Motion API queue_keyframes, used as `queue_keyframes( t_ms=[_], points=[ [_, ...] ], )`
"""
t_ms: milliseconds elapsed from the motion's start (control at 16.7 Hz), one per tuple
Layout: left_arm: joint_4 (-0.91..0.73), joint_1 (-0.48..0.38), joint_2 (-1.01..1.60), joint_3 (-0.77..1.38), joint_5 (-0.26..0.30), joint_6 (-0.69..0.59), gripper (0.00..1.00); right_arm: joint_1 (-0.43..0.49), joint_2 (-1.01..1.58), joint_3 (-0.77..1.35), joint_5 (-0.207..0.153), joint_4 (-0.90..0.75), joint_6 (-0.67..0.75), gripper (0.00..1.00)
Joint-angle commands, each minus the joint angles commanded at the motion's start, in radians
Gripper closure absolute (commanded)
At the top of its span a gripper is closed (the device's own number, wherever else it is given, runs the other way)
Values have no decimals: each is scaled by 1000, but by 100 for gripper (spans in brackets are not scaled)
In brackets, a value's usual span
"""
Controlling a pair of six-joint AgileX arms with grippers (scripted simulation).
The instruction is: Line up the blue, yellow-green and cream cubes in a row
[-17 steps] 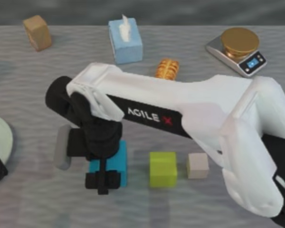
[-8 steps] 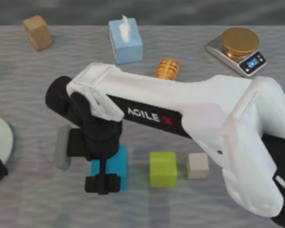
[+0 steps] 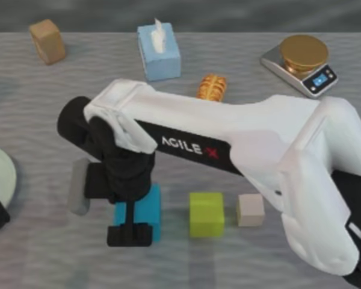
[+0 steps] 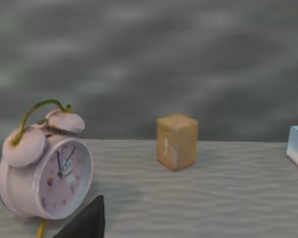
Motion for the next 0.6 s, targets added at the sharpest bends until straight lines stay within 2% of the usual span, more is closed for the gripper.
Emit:
queue_keyframes(
  t_ms=[600],
  points=[
    [0,0,0,0,0,0,0,9,-8,259,0,-267,-1,0]
  ],
)
